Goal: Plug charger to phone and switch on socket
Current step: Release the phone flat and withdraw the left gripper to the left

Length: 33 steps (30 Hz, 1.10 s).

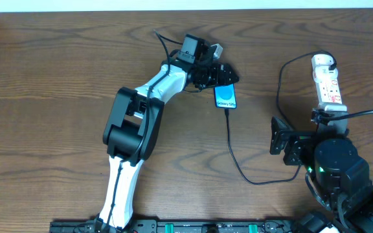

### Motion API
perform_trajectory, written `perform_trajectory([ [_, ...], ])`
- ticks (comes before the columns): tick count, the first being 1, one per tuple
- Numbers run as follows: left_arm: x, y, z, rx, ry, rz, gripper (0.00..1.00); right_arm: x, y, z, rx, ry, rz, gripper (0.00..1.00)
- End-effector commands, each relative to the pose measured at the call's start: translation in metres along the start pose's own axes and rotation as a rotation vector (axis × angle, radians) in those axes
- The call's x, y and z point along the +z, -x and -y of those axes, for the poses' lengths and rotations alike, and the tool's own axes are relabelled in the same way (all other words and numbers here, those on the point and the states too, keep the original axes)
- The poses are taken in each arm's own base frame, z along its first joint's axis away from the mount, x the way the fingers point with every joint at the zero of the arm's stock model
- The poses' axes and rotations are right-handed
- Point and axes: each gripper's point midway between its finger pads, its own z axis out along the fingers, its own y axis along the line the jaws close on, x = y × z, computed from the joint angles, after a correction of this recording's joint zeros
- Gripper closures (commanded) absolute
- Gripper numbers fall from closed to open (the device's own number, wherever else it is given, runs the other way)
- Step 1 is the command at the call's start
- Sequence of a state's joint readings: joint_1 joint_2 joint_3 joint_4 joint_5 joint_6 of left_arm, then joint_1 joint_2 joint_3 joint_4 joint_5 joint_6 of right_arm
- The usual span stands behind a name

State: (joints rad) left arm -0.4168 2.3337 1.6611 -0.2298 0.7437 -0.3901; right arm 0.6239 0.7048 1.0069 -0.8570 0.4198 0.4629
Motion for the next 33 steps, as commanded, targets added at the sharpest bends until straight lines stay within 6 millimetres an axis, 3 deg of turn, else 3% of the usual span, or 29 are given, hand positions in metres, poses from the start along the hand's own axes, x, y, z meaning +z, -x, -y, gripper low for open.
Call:
perform_trajectory([
  [1,0.027,-0.056,-0.094,-0.133,0.285,-0.100,0.13,0.001,0.004,0.003,-0.003,-0.019,0.010,0.01],
  [11,0.026,-0.056,-0.097,-0.132,0.307,-0.097,0.13,0.001,0.002,0.003,-0.007,-0.023,0.003,0.01],
  [19,0.035,-0.069,-0.088,-0.042,0.314,-0.144,0.13,0.007,-0.001,0.002,-0.016,-0.032,-0.016,0.01],
  [25,0.030,-0.074,-0.108,-0.026,0.483,-0.132,0.13,0.012,-0.008,0.003,-0.033,-0.049,-0.050,0.01],
  [33,0.019,-0.070,-0.124,-0.062,0.546,-0.114,0.13,0.020,-0.011,0.001,-0.045,-0.061,-0.074,0.01],
])
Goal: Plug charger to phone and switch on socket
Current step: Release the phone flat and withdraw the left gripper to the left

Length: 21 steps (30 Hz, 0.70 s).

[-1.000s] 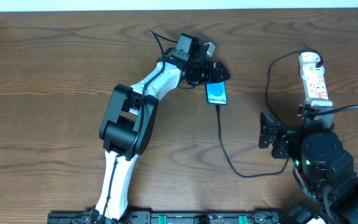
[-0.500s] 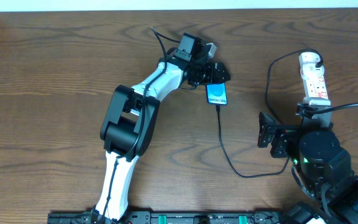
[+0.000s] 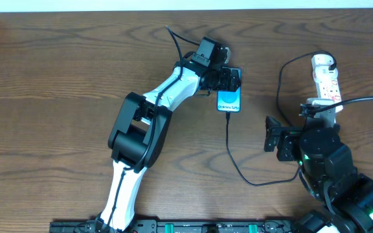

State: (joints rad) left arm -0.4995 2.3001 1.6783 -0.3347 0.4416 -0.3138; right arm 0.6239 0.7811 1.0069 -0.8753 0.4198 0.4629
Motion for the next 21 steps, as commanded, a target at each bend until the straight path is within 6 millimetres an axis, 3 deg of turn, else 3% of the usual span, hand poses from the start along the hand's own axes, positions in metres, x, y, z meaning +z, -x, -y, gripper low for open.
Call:
perform_trajectory([
  [1,0.040,-0.075,-0.103,-0.169,0.275,-0.173,0.13,0.003,0.002,0.003,-0.008,-0.025,-0.002,0.01],
  [8,0.032,-0.074,-0.114,-0.243,0.286,-0.176,0.13,0.012,-0.002,0.000,-0.020,-0.037,-0.026,0.01],
  [12,0.006,-0.064,-0.120,-0.257,0.303,-0.169,0.13,0.013,-0.003,-0.001,-0.022,-0.035,-0.032,0.01],
  [14,-0.020,-0.051,-0.124,-0.248,0.329,-0.141,0.13,0.013,-0.003,0.000,-0.022,-0.035,-0.032,0.01],
  [16,-0.058,-0.034,-0.132,-0.236,0.394,-0.089,0.13,0.013,-0.003,0.000,-0.023,-0.037,-0.032,0.01],
  [21,-0.199,0.007,-0.127,-0.229,0.557,0.128,0.13,0.014,0.004,-0.003,-0.012,-0.032,-0.008,0.01],
])
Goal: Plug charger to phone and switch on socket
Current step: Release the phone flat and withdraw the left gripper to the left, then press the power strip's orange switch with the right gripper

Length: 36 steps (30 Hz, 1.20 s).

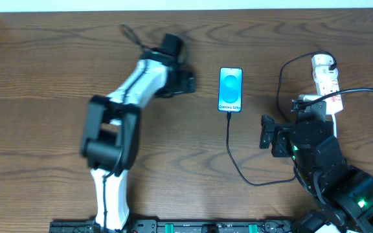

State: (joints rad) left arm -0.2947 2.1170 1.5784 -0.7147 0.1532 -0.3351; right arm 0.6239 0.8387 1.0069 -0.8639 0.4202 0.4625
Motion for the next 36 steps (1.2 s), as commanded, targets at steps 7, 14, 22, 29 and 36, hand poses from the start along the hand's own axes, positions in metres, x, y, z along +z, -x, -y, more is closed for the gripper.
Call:
perform_trajectory([
  [7,-0.265,0.014,-0.054,-0.066,0.127,0.551,0.13,0.031,0.012,-0.015,-0.002,-0.022,0.010,0.01],
  [14,-0.342,-0.080,-0.083,-0.069,0.158,0.647,0.13,0.086,-0.021,-0.023,0.050,-0.106,-0.146,0.54],
  [22,-0.316,-0.169,-0.118,-0.254,0.073,0.701,0.12,0.087,-0.047,0.093,0.233,-0.439,-0.325,0.99],
  [29,-0.290,-0.186,-0.127,-0.305,0.083,0.652,0.13,0.097,-0.023,0.175,0.561,-0.488,-0.284,0.99],
  [36,-0.285,-0.193,-0.131,-0.303,0.102,0.618,0.13,0.130,-0.007,0.229,0.719,-0.500,-0.410,0.99],
])
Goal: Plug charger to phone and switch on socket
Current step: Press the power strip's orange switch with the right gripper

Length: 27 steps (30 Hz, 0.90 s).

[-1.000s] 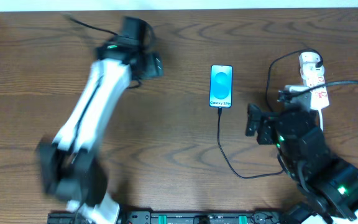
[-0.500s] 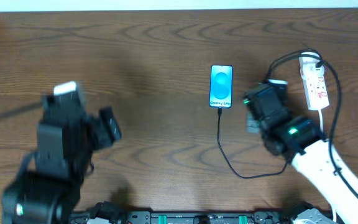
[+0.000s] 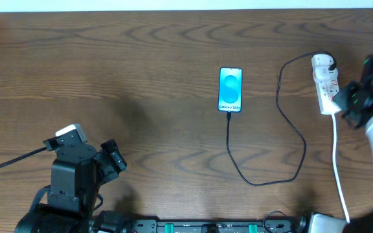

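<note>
The phone (image 3: pixel 230 89) lies flat at mid-table, its blue screen lit and facing up. The black charger cable (image 3: pixel 229 139) is plugged into the phone's near end. It loops along the table to a plug on the far end of the white power strip (image 3: pixel 324 83). My right gripper (image 3: pixel 348 103) sits at the right edge, right beside the strip's near end; it is dark and blurred, so its jaws cannot be read. My left gripper (image 3: pixel 113 156) is pulled back at the near left, open and holding nothing.
A white cord (image 3: pixel 339 168) runs from the strip's near end toward the front edge. The left arm's base fills the near-left corner. A pale wall borders the table's far edge.
The left arm has gone from beside the phone's left side to the near-left corner. The right arm has moved from in front of the strip to its right side. The phone has not moved.
At first my left gripper was at the far end of the tilted phone, with the cable plugged in. Then the phone sat slightly farther right, still held. Later it lay straight and released. The right arm meanwhile neared the strip and is now beside it.
</note>
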### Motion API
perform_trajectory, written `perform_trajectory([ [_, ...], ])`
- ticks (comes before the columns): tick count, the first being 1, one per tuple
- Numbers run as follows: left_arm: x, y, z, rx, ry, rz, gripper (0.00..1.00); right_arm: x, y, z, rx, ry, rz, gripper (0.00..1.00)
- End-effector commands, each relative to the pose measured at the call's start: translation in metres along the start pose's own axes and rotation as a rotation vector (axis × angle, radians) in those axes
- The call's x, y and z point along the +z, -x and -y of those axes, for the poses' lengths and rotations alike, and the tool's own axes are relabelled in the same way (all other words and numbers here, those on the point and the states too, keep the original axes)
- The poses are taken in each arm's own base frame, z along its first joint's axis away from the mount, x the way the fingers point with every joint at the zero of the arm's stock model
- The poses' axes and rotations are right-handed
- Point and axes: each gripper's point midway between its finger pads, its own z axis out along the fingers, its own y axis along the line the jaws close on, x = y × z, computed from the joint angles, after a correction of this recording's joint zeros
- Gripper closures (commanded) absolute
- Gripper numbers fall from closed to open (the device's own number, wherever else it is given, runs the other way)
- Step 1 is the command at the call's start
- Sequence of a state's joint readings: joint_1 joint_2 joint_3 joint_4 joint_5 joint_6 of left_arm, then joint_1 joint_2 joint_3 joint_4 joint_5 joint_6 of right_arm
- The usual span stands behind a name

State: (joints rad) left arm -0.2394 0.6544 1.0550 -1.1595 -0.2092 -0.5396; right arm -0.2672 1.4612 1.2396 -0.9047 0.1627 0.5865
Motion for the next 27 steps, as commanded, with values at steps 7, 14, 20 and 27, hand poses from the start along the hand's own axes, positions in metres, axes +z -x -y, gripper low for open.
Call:
perform_trajectory([
  [7,-0.001,0.000,-0.002,-0.012,0.009,0.003,0.12,0.062,0.048,-0.034,0.007,0.002,-0.189,0.99],
  [14,-0.001,0.000,-0.002,-0.012,0.009,0.003,0.13,0.109,0.055,-0.051,0.038,0.012,-0.227,0.99],
  [20,-0.001,0.000,-0.002,-0.011,0.010,0.003,0.13,0.138,0.056,-0.061,0.036,0.043,-0.223,0.99],
  [27,-0.001,0.000,-0.002,-0.012,0.009,0.003,0.13,0.141,0.067,-0.069,0.046,0.078,-0.181,0.99],
])
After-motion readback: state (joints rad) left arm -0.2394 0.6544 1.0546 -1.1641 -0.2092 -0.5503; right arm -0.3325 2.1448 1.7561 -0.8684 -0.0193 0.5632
